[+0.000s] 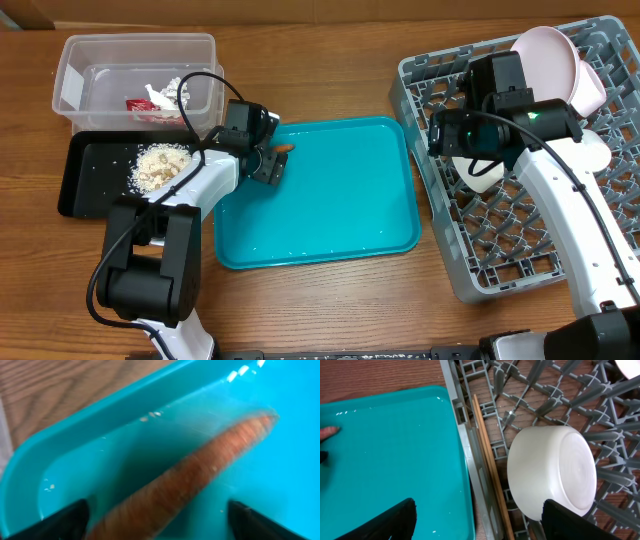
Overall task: Sort waste into correct bins and load items into the dishwasher
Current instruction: 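Close the left gripper on the carrot on the blue tray, then lift the carrot and carry it left over the black tray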
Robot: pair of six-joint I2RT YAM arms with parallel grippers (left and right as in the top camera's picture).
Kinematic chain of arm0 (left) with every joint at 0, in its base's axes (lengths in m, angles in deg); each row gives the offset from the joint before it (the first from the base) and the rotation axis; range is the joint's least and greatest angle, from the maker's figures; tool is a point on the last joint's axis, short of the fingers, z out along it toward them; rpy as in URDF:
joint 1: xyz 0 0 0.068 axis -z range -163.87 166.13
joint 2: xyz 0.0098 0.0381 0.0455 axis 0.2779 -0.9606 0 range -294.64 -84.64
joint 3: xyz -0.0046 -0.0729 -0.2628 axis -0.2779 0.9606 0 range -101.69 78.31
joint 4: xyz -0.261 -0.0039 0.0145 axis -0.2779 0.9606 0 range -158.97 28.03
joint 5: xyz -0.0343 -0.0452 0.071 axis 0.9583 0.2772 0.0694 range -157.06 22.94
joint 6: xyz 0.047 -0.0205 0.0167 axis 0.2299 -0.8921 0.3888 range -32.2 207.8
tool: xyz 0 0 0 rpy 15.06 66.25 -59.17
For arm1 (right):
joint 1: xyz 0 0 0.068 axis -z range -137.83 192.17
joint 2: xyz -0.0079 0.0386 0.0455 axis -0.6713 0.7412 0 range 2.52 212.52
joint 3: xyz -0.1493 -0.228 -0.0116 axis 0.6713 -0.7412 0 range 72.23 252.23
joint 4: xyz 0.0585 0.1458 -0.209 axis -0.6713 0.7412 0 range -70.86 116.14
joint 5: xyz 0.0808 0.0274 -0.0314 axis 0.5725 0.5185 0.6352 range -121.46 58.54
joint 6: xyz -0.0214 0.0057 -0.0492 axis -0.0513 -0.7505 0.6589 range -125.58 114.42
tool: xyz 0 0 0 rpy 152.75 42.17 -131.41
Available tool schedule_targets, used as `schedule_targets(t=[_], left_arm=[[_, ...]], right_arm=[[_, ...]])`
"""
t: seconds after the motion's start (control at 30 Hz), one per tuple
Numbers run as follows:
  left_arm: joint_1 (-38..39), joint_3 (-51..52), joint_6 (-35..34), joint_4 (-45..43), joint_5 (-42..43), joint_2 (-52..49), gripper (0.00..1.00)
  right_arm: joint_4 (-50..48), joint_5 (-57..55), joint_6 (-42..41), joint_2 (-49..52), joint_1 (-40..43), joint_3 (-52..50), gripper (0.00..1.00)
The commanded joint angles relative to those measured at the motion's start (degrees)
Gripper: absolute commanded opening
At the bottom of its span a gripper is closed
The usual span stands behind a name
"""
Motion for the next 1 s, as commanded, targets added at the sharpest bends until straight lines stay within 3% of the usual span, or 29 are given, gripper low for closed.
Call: schedule_targets(t=[0.0,0.07,0.23,0.4,0.6,0.67,0.77,0.97], left_arm=[[-0.24,-0.76,0.48,1.75,3.89,-0.57,0.73],[-0.24,-0.76,0.46,3.78,3.89,-0.57,0.61],[-0.26,-0.76,-0.81,7.96,3.89,-0.57,0.57],[-0.24,-0.76,-6.51,9.38,3.91,-0.57,0.28],[-0.24,-0.79,-8.72,9.60,3.89,-0.55,0.15],[-0.26,-0.81,-8.72,10.25,3.89,-0.31,0.04],[-0.33,-1.79,-10.43,14.12,3.74,0.96,0.04],[-2.32,-5.68,-21.73,25.79,3.48,7.28,0.04]], right_arm=[[-0.26,0.35,0.46,0.09,0.11,0.74,0.82],[-0.26,0.33,0.46,0.09,0.11,0.74,0.82],[-0.31,0.33,0.46,0.09,0.11,0.74,0.82],[-0.28,0.33,0.46,0.09,0.11,0.74,0.82],[-0.24,0.33,0.46,0.09,0.11,0.74,0.82],[-0.13,0.33,0.46,0.09,0.11,0.74,0.82],[0.00,0.33,0.48,0.09,0.11,0.74,0.82],[-0.07,0.33,0.46,0.09,0.11,0.74,0.82]])
